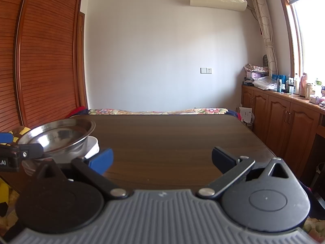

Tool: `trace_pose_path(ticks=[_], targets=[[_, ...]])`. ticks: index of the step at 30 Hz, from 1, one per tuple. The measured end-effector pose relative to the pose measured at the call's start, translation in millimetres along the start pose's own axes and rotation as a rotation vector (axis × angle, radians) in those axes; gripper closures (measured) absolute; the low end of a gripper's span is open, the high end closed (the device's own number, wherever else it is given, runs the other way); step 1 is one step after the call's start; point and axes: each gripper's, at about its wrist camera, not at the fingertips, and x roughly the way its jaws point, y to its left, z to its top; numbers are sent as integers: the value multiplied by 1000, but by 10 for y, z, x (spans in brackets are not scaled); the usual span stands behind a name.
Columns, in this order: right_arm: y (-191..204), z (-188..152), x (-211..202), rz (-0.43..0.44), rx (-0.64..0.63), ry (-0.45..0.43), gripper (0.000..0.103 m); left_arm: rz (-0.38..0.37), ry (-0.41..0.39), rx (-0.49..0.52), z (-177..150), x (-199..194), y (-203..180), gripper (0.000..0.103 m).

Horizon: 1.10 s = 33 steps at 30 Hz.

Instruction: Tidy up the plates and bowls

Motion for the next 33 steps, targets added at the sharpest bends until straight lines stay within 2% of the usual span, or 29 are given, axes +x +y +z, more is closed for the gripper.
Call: trace_pose_path(ticks=[33], targets=[[-14,-8,10,0,7,3,0,-4,4,3,-18,5,-8,0]])
